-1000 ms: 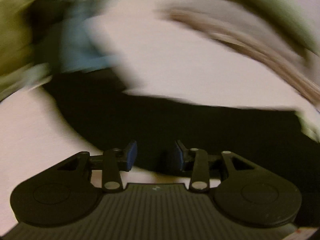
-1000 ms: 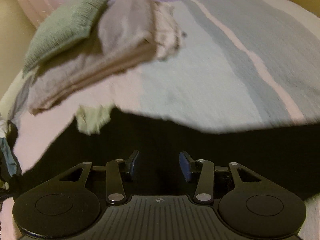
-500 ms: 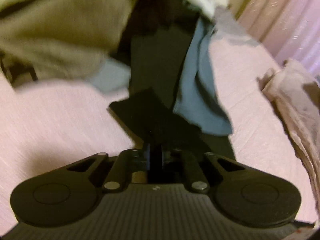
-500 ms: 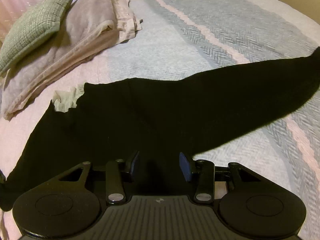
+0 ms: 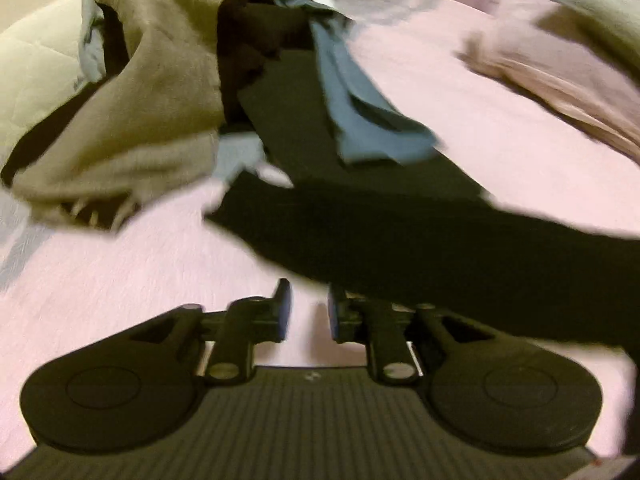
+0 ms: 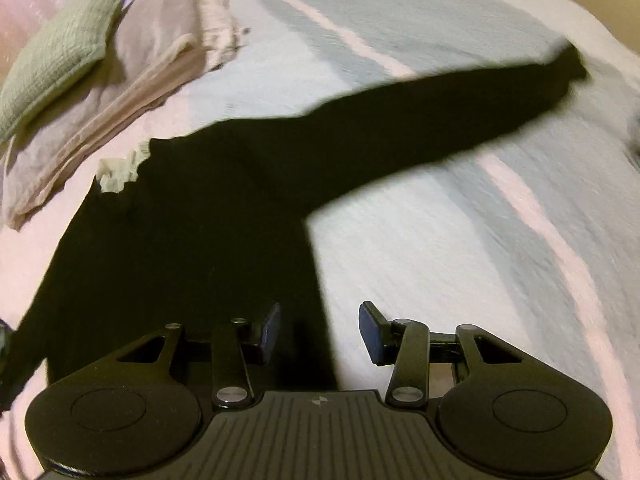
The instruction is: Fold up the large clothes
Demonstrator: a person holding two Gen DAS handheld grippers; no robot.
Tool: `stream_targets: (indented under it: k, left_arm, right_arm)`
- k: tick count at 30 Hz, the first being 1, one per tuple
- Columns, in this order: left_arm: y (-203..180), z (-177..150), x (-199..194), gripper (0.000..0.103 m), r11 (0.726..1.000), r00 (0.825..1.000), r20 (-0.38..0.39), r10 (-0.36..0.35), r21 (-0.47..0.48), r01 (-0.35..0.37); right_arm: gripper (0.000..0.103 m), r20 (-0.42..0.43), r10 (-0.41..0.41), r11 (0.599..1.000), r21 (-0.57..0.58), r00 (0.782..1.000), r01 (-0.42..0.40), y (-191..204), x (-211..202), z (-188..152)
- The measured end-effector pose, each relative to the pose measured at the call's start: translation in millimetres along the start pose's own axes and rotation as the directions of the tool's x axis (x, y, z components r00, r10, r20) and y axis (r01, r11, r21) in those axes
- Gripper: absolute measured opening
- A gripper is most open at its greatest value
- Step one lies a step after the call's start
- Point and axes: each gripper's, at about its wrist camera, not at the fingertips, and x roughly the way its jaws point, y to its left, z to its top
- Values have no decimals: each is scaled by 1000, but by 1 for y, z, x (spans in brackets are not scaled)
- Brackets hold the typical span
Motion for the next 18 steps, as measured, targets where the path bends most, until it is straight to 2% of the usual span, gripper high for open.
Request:
stream_targets:
  k: [1, 2, 3, 4, 5, 6, 8, 11, 12, 13, 15, 17, 18]
  left_arm:
    - [-1, -13, -21, 24, 997, 997, -39, -71, -6, 71]
    - [-5, -31, -43, 27, 988, 985, -86, -151, -21, 150]
    - [-10, -48, -62, 29, 972, 962, -142, -234, -36, 232]
    - [-16, -69, -80, 32, 947, 925, -201, -322, -61, 316]
    - [-22, -87, -93, 33, 924, 890, -247, -383, -80, 375]
    - [-31, -107, -106, 36, 897, 848, -294, -440, -103, 430]
    - [-47, -144, -121, 42, 855, 773, -374, -513, -146, 498]
    - [-67, -181, -125, 47, 829, 709, -450, -542, -148, 539]
    - [-72, -189, -124, 48, 830, 709, -457, -537, -135, 541]
    - [-75, -196, -129, 52, 835, 722, -447, -528, -118, 538]
    - [-75, -203, -129, 53, 836, 733, -425, -530, -119, 535]
    - [-76, -206, -128, 53, 836, 736, -408, -540, -157, 527]
    - [-78, -206, -127, 53, 830, 731, -406, -549, -157, 536]
  right_arm:
    - [41, -16, 20, 999, 28, 1000, -20, -9, -8, -9]
    - [41, -35, 39, 998, 58, 999, -37, -18, -16, -19]
    - [41, -57, 65, 994, 95, 996, -59, -31, -23, -32]
    - [41, -81, 92, 989, 126, 992, -81, -41, -27, -45]
    - [41, -103, 121, 982, 155, 987, -104, -49, -30, -56]
    - [41, -121, 158, 973, 191, 980, -134, -57, -34, -70]
    - [41, -142, 223, 951, 248, 964, -183, -67, -36, -93]
    - [41, -175, 314, 918, 307, 933, -251, -77, -31, -123]
    - [41, -183, 325, 914, 314, 928, -258, -78, -29, -130]
    - [41, -186, 345, 907, 319, 920, -276, -78, -27, -135]
    - [41, -178, 388, 891, 324, 904, -318, -78, -23, -142]
    - [41, -176, 427, 867, 359, 887, -347, -76, -17, -149]
    - [41, -183, 458, 853, 367, 870, -372, -73, -13, -151]
